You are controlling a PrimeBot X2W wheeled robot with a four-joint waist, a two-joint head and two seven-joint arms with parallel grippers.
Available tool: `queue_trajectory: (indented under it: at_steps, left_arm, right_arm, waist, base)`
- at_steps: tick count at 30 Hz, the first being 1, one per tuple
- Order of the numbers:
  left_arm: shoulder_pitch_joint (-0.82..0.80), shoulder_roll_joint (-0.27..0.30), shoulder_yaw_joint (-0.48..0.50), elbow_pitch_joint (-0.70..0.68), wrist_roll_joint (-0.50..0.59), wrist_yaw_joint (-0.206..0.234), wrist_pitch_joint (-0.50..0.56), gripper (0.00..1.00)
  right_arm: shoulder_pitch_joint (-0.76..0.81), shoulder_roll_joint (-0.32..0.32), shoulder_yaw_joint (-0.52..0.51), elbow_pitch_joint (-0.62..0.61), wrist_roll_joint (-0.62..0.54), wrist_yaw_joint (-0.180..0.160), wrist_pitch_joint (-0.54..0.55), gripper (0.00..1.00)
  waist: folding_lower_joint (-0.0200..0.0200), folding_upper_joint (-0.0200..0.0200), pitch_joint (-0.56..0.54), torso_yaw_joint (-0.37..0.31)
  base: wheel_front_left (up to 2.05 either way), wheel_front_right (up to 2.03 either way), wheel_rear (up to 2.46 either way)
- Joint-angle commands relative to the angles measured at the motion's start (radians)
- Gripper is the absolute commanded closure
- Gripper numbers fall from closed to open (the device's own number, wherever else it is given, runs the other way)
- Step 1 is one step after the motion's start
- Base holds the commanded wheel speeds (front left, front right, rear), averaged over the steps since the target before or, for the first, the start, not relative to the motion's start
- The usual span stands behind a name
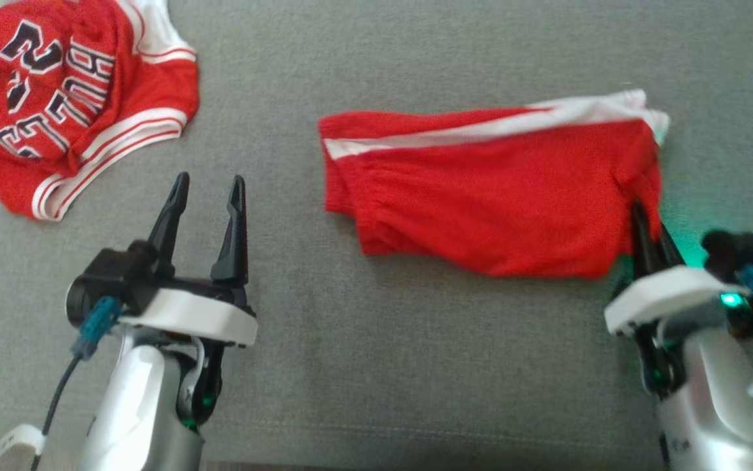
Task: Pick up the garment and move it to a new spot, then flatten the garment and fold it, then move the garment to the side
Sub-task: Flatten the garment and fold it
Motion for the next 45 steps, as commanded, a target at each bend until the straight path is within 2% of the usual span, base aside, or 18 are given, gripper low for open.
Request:
queue_trajectory:
  at_steps: [1, 9, 17, 23, 29, 35, 43, 44, 45]
  left_arm:
    - [0.005, 0.009, 0.044, -0.032, 0.008, -0.006, -0.008, 0.0]
    - [0.027, 0.013, 0.052, -0.029, 0.02, -0.012, -0.008, 0.0]
    - [0.035, 0.012, 0.045, -0.018, 0.025, -0.018, -0.008, 0.0]
    - [0.043, 0.01, 0.03, -0.006, 0.026, -0.019, -0.008, 0.0]
    - [0.044, 0.008, 0.011, 0.001, 0.022, -0.022, -0.008, 0.0]
    - [0.037, 0.006, -0.01, 0.001, 0.017, -0.019, -0.008, 0.0]
    - [0.036, 0.003, -0.02, -0.001, 0.002, -0.012, -0.008, 0.0]
    - [0.036, 0.003, -0.021, -0.001, 0.002, -0.01, -0.008, 0.0]
    - [0.036, 0.003, -0.022, -0.003, 0.005, -0.006, -0.008, 0.0]
  right_arm:
    - [0.032, 0.0, 0.005, -0.035, 0.007, -0.001, -0.006, 1.0]
    - [0.152, 0.0, -0.05, -0.145, 0.03, -0.001, 0.02, 1.0]
    - [0.139, 0.0, -0.015, -0.219, 0.028, -0.001, 0.05, 1.0]
    - [0.105, 0.0, 0.092, -0.343, 0.032, -0.001, 0.102, 1.0]
    - [0.042, 0.0, 0.279, -0.425, 0.058, -0.001, 0.173, 1.0]
    - [0.026, 0.0, 0.444, -0.396, 0.116, -0.001, 0.197, 1.0]
    - [0.045, 0.0, 0.523, -0.296, 0.144, -0.001, 0.189, 1.0]
    - [0.048, 0.0, 0.529, -0.291, 0.146, -0.001, 0.18, 0.69]
    - [0.051, 0.0, 0.548, -0.291, 0.145, -0.001, 0.166, 0.0]
  waist:
    - [0.0, 0.0, -0.012, -0.012]
    - [0.0, 0.0, -0.036, -0.046]
    - [0.0, 0.0, -0.061, -0.05]
    - [0.0, 0.0, -0.095, -0.035]
    - [0.0, 0.0, -0.11, -0.005]
    - [0.0, 0.0, -0.11, 0.047]
    - [0.0, 0.0, -0.099, 0.078]
    - [0.0, 0.0, -0.099, 0.08]
    - [0.0, 0.0, -0.098, 0.078]
  base:
    - [0.0, 0.0, 0.0]
    - [0.0, 0.0, 0.0]
    - [0.0, 0.0, 0.0]
    - [0.0, 0.0, 0.0]
    - [0.0, 0.0, 0.0]
    - [0.0, 0.0, 0.0]
    - [0.0, 0.0, 0.0]
    - [0.0, 0.0, 0.0]
    - [0.0, 0.0, 0.0]
